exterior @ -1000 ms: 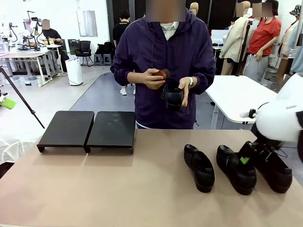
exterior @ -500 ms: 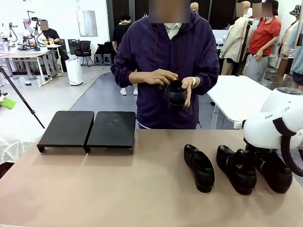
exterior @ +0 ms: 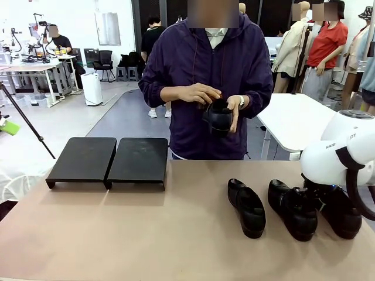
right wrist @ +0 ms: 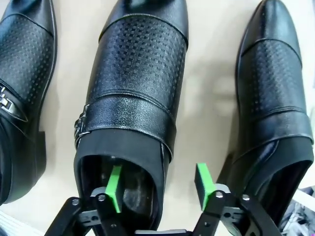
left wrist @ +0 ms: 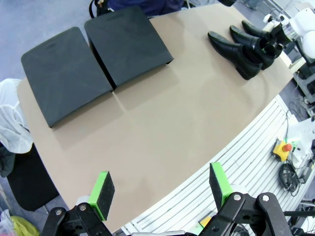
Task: Organize the shoes by placing them on the stand.
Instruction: Pick up one Shoe and place it in the middle of the table.
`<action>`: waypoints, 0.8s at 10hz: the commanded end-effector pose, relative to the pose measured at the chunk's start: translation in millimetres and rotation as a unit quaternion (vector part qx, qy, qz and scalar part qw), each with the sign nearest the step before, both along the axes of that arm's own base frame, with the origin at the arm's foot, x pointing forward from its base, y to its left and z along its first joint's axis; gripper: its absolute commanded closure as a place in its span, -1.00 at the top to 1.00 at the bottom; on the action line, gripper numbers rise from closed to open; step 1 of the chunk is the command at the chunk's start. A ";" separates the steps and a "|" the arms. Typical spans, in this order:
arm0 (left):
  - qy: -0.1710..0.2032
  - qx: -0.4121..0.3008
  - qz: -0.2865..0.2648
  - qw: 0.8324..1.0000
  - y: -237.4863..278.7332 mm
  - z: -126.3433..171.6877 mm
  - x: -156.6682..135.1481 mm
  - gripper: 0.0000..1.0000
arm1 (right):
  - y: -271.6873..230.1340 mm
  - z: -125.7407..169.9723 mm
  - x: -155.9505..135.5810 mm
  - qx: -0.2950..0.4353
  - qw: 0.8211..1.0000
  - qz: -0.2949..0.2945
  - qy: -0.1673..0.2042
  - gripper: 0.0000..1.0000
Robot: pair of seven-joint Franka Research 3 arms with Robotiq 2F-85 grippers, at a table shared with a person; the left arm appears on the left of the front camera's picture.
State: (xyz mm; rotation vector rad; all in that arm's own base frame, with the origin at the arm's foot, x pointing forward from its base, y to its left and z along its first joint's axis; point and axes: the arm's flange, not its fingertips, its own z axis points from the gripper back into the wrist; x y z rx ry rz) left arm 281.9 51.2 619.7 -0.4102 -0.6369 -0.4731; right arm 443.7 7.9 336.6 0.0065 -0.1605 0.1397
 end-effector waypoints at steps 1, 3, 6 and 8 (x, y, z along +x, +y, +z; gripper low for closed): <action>-0.002 -0.003 -0.009 1.000 2.1 0.0 0.1 1.00 | 3.7 3.2 6.3 -0.015 1.000 -0.014 0.011 -1.00; -0.002 -0.003 -0.009 1.000 2.1 0.0 0.1 1.00 | 3.5 3.1 6.5 -0.019 1.000 -0.019 0.013 -1.00; -0.002 -0.003 -0.009 1.000 2.1 0.0 0.1 1.00 | 3.5 2.8 6.0 -0.021 0.999 -0.022 0.016 -1.00; -0.002 -0.003 -0.009 1.000 2.1 0.0 0.1 1.00 | 3.2 2.8 5.6 -0.023 0.999 -0.023 0.016 -1.00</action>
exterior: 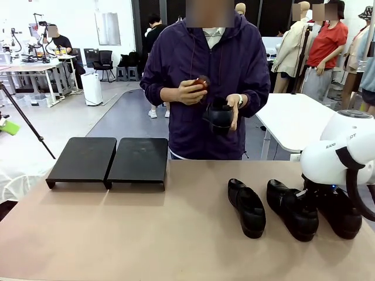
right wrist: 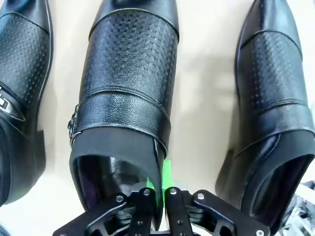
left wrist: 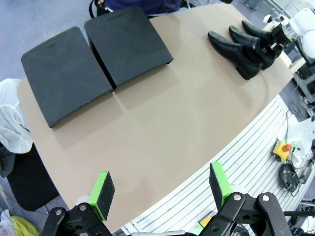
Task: Organize the shoes by placing them on the stand.
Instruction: Pick up one Shoe and place it in the middle of the table.
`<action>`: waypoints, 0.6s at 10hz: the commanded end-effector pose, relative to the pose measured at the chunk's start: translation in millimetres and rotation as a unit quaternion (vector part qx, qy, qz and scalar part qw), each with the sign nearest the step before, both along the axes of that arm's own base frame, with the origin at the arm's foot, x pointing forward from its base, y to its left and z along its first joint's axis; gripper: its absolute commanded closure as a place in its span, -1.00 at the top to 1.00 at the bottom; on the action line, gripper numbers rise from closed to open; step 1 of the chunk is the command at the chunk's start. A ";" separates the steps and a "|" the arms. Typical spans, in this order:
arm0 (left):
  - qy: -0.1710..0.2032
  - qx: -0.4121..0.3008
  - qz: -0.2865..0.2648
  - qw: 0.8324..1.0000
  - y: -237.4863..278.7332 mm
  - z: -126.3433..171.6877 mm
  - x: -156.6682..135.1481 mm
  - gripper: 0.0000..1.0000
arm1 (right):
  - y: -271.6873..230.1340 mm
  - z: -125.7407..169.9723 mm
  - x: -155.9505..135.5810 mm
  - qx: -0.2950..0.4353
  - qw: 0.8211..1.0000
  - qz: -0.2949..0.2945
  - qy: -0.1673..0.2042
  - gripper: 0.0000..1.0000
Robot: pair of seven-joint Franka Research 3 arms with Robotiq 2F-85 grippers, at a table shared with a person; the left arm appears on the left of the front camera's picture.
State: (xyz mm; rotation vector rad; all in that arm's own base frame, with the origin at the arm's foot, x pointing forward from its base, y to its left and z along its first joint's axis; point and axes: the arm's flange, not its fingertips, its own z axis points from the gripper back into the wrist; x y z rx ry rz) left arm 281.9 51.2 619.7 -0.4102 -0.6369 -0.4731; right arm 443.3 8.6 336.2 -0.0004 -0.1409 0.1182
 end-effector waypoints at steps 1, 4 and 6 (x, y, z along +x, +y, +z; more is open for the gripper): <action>-0.002 -0.003 -0.008 1.000 2.1 0.0 0.1 1.00 | 2.6 3.7 5.8 -0.020 1.000 -0.012 0.006 -1.00; -0.002 -0.003 -0.008 1.000 2.1 0.0 0.1 1.00 | -13.3 58.0 -3.8 -0.016 0.999 -0.028 -0.014 -1.00; -0.002 -0.003 -0.008 1.000 2.1 0.0 0.1 1.00 | -32.0 154.3 -27.8 -0.029 0.997 -0.063 -0.043 -1.00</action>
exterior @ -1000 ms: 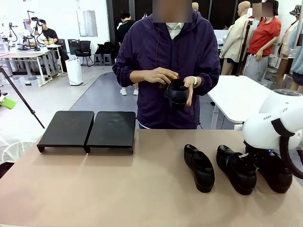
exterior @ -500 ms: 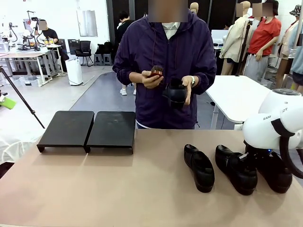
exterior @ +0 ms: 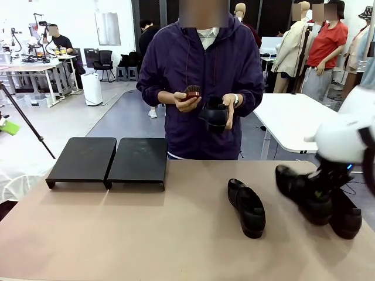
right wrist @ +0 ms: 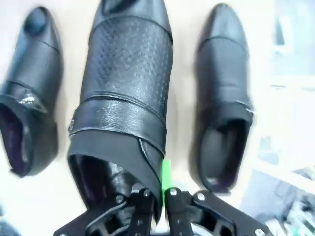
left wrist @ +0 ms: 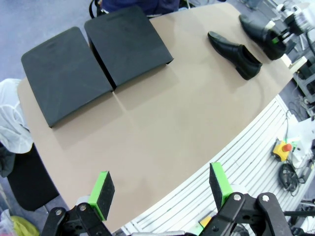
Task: Organize the shoes by placing them on the stand.
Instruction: Pick up one Shoe and place it in the middle of the table.
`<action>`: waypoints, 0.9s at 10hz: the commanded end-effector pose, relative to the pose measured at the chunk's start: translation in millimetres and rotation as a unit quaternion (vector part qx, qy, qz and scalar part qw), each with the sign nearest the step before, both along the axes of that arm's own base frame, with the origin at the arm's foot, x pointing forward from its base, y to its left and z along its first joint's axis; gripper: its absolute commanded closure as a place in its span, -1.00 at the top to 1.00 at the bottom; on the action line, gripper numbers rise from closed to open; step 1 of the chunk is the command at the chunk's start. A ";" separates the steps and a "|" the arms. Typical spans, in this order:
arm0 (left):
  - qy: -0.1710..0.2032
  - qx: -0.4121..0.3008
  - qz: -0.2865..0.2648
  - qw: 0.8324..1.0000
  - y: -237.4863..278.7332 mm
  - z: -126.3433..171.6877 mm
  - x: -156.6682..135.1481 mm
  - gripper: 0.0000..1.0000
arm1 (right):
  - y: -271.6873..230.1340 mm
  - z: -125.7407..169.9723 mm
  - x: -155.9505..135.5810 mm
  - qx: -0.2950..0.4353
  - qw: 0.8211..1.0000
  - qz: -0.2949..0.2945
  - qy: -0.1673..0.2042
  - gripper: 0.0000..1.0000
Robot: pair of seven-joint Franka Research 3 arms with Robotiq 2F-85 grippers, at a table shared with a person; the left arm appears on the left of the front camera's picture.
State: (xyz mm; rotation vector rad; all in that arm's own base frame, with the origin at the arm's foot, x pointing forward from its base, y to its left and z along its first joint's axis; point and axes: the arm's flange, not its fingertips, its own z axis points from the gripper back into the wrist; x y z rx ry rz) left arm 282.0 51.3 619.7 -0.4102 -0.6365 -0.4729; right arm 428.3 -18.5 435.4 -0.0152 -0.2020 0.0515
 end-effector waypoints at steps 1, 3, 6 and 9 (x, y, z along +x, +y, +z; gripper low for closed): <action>-0.002 -0.003 -0.009 1.000 2.0 0.1 0.0 1.00 | -9.4 95.8 -28.3 -0.023 0.999 -0.037 -0.023 -1.00; -0.002 -0.003 -0.009 1.000 2.0 0.1 0.0 1.00 | -20.8 149.5 -63.7 -0.021 0.997 -0.068 -0.026 -1.00; -0.002 -0.003 -0.009 1.000 2.0 0.1 0.0 1.00 | -21.6 139.3 -62.3 -0.011 0.999 -0.038 -0.029 -1.00; -0.002 -0.003 -0.009 1.000 2.0 0.1 0.0 1.00 | -3.5 150.2 -76.2 0.011 0.999 -0.041 -0.017 -1.00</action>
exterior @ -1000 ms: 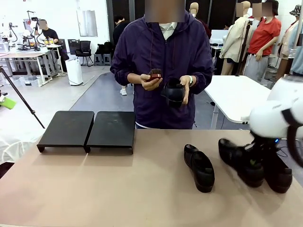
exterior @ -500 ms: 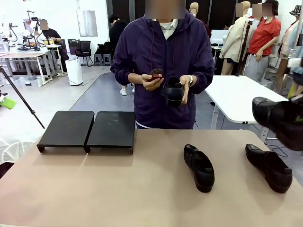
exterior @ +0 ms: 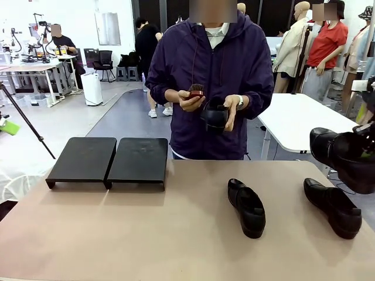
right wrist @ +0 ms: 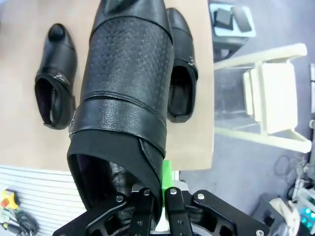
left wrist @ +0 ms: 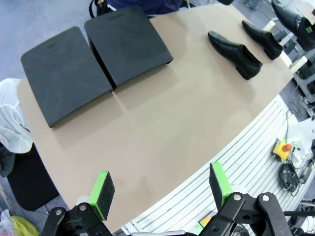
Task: Organize the shoes by placing them on the stand.
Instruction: Pick up one Shoe and place it in the middle of the table.
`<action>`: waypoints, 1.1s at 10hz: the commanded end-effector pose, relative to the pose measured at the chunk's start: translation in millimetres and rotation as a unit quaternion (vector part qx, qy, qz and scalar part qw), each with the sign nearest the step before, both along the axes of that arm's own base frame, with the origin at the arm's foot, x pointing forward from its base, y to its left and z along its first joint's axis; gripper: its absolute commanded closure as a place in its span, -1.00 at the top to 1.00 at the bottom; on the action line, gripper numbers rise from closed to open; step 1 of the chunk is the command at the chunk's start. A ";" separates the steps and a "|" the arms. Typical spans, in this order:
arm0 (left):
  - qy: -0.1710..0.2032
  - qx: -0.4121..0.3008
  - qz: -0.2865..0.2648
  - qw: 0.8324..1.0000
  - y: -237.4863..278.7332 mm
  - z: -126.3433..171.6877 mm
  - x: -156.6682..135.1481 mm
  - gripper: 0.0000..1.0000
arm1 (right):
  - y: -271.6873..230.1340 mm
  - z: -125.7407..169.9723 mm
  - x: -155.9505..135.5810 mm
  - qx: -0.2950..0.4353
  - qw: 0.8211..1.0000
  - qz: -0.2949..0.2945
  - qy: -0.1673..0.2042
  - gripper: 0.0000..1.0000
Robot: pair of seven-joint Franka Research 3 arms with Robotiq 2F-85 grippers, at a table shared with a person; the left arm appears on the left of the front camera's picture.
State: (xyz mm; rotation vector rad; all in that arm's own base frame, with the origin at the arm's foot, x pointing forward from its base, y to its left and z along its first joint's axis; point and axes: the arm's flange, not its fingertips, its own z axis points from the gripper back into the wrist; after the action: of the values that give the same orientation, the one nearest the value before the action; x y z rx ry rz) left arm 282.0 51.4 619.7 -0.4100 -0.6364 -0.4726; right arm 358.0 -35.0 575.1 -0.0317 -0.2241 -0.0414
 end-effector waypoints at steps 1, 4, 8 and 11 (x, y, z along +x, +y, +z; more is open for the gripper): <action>-0.002 -0.003 -0.009 1.000 1.9 0.0 0.0 1.00 | 43.2 10.3 -8.2 -0.011 0.999 -0.042 -0.009 -1.00; -0.002 -0.003 -0.009 1.000 1.9 0.0 0.0 1.00 | 136.2 10.0 -17.5 -0.032 0.997 -0.063 -0.024 -1.00; -0.002 -0.003 -0.009 1.000 1.9 0.0 0.0 1.00 | 1.0 37.1 -23.1 -0.007 0.998 -0.050 0.027 -1.00; -0.002 -0.003 -0.009 1.000 1.9 0.0 0.0 1.00 | -79.4 35.3 -38.0 0.018 0.997 -0.061 0.042 -1.00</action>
State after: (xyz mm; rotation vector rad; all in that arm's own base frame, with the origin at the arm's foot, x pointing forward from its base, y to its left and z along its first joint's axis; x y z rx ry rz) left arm 281.9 51.9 619.7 -0.4102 -0.6363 -0.4717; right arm 311.6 -121.1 600.1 0.0008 -0.1528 -0.1658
